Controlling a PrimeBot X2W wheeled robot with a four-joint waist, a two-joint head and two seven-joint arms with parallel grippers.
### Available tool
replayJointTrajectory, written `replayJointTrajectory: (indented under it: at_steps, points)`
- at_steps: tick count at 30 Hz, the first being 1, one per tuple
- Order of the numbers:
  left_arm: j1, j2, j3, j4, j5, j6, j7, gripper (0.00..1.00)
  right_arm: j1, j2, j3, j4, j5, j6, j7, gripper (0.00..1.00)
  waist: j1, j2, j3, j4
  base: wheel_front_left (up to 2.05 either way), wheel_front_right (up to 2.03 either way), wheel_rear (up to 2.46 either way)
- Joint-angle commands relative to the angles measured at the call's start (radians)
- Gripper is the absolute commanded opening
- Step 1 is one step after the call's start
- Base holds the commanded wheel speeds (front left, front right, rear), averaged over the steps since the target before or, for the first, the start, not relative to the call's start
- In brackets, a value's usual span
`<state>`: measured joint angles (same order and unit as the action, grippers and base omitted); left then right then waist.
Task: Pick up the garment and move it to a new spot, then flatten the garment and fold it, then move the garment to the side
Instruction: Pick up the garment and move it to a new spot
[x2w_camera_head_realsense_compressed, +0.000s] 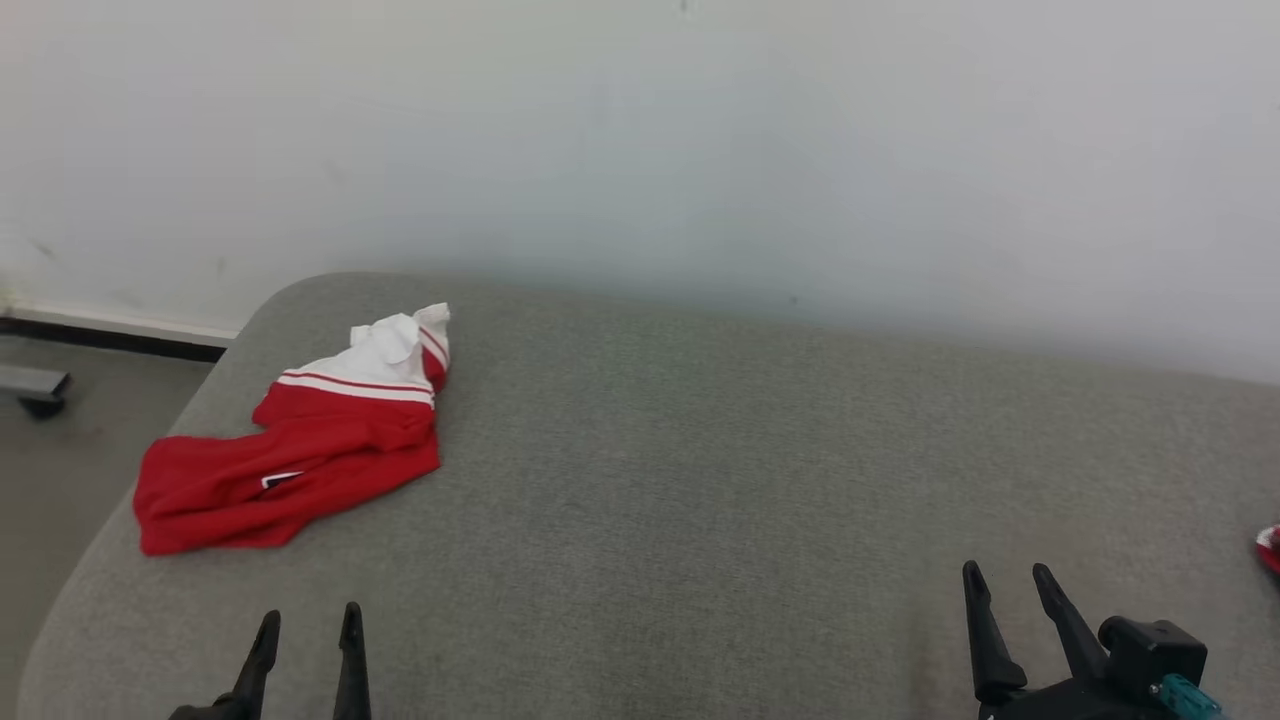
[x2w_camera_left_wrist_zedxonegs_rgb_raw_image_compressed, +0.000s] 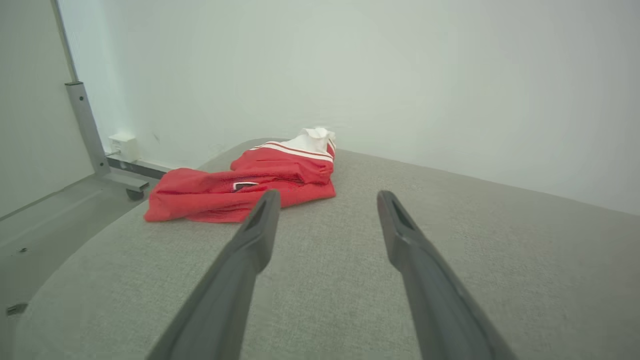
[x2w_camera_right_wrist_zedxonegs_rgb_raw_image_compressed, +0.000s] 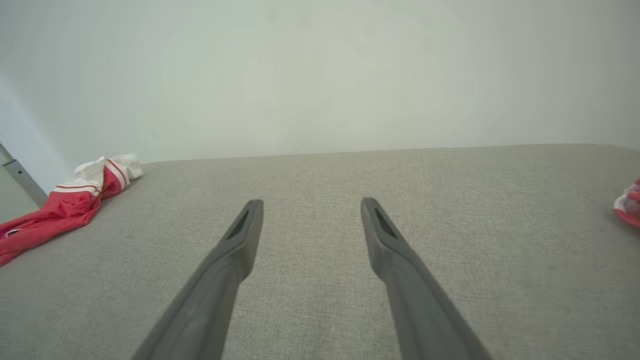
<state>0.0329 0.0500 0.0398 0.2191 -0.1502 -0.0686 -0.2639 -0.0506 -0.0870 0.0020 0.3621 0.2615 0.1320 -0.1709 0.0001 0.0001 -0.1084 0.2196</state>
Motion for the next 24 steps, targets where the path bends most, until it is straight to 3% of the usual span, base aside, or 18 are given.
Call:
replayJointTrajectory:
  at_steps: [1, 9, 24]
  points:
    - [0.012, 0.003, 0.01, -0.004, 0.013, -0.002, -0.001, 1.0, 0.002, 0.005, -0.001, -0.003, 0.001, -0.003, -0.006, 1.0, -0.0001, -0.0001, 0.005, 0.109, 0.0, 0.0, 0.0]
    - [0.023, 0.008, 0.059, -0.019, 0.022, -0.004, -0.001, 1.0, -0.01, 0.017, 0.023, 0.012, 0.008, -0.003, -0.013, 1.0, -0.0001, -0.0001, 0.013, 0.236, 0.0, 0.0, 0.0]
    - [0.037, 0.002, 0.153, -0.051, -0.017, 0.0, -0.001, 1.0, -0.089, 0.006, 0.123, 0.068, 0.025, -0.003, -0.033, 1.0, -0.0001, -0.0001, 0.061, 0.274, 0.0, 0.0, 0.0]
